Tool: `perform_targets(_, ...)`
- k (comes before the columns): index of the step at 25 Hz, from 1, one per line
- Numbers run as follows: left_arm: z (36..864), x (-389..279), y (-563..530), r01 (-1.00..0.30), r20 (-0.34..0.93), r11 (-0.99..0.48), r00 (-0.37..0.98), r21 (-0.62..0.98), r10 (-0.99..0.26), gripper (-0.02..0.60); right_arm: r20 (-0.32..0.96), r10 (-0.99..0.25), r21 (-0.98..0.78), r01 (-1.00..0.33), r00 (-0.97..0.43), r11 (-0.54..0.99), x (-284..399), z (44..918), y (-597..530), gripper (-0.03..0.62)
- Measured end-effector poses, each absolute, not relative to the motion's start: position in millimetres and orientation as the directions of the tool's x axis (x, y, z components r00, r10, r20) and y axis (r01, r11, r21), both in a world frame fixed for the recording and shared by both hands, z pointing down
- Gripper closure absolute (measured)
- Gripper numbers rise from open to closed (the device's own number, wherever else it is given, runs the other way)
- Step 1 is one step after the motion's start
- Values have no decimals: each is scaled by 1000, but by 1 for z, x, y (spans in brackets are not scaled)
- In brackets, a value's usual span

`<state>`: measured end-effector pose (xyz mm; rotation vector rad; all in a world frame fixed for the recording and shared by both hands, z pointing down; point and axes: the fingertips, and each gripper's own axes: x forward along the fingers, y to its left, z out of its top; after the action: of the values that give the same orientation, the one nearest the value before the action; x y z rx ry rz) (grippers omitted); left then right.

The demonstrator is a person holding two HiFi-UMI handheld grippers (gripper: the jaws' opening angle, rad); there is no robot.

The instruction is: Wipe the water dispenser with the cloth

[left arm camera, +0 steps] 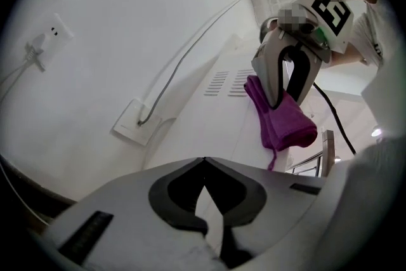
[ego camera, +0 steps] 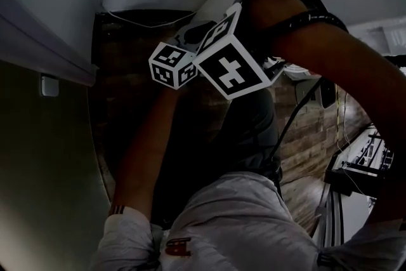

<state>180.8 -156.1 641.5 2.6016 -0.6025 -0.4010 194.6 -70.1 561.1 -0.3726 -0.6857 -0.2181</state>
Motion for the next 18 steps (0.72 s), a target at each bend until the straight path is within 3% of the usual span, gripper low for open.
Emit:
perform_targets(5,648,178,-156,-342,-172,-808,866,480,-469,583,688,-41,-245,285,725,927,183,563,-72,502)
perform_targets(12,651,169,-160,-335,-192,-812,862,477,-469,583,621,-308,39,363,721,931,172,571,-171,502)
perform_targets(18,664,164,-162,-335,-195,-814,862,475,-468,583,609,-347,114,354,713,928,177,607,-224,500)
